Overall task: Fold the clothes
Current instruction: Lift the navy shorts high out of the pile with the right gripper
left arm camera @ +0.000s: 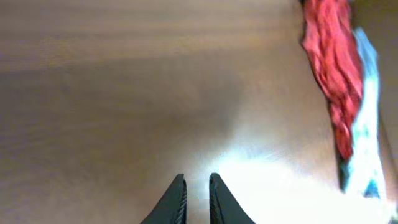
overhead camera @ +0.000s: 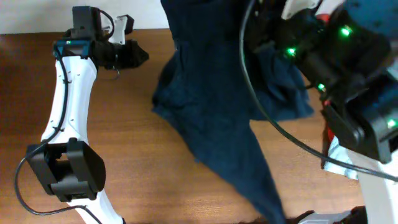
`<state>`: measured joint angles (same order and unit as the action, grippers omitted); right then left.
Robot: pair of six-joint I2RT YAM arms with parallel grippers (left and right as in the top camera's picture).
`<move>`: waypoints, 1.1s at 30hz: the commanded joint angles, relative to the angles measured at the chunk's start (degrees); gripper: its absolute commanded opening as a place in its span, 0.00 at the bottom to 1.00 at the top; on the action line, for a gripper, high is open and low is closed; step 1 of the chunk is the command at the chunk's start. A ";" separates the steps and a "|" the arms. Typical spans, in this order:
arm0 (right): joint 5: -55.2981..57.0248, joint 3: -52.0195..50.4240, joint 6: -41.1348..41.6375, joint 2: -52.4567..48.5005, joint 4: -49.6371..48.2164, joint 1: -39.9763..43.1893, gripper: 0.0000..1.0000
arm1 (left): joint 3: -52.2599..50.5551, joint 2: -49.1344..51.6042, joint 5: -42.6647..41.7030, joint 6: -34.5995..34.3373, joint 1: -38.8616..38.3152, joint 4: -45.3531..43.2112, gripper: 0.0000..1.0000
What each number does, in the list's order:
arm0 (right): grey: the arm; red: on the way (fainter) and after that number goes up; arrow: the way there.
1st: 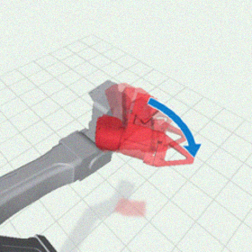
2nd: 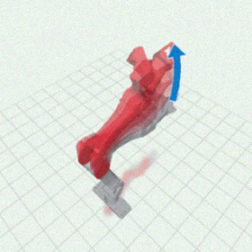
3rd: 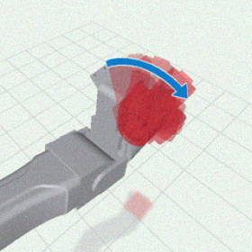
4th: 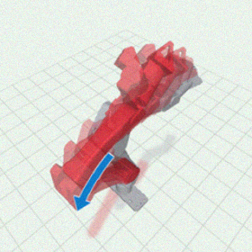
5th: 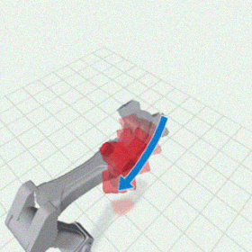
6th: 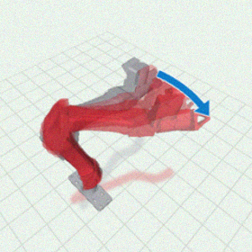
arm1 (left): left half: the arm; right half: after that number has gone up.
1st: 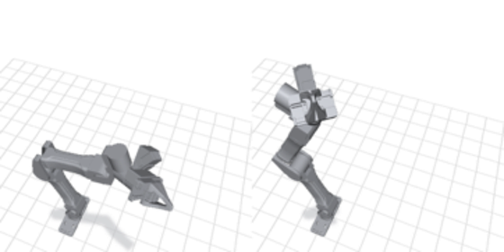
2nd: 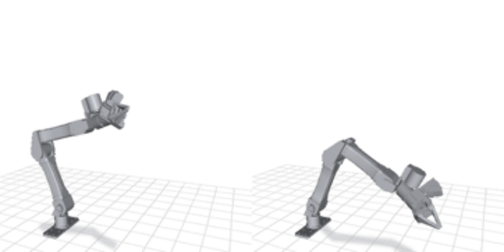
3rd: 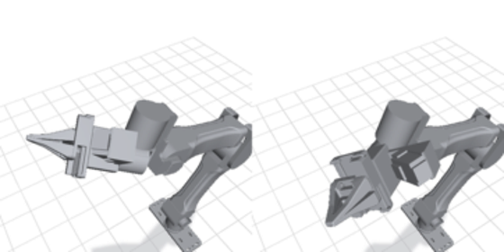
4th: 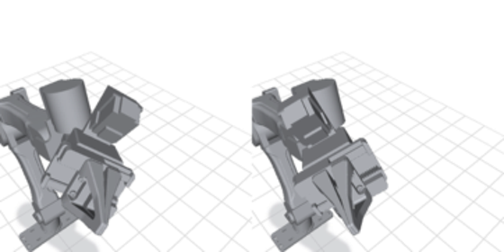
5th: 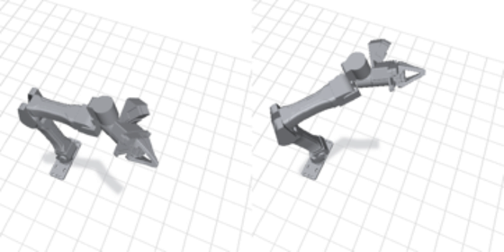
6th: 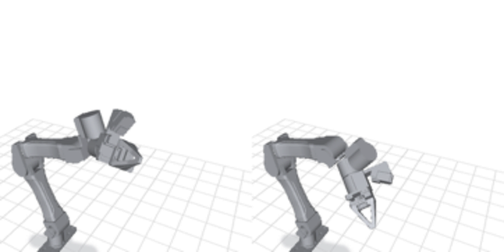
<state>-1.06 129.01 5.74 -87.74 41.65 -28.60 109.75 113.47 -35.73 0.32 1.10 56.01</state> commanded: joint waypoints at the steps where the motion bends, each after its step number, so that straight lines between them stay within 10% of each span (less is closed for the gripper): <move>1: -0.48 1.18 0.81 0.96 -1.68 -0.37 0.04 | -0.11 0.09 -5.66 10.08 -0.09 3.39 0.17; 19: -2.23 1.18 0.79 0.96 -1.42 -0.37 0.04 | -0.15 2.99 -20.72 16.44 -0.09 3.45 0.61; 33: -3.32 1.18 0.72 1.03 -0.48 -0.37 0.04 | -0.15 15.82 -28.72 6.34 -0.70 -13.33 0.80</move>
<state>-3.81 129.01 6.02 -87.85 42.00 -28.60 109.71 126.39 -58.57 8.91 1.02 44.91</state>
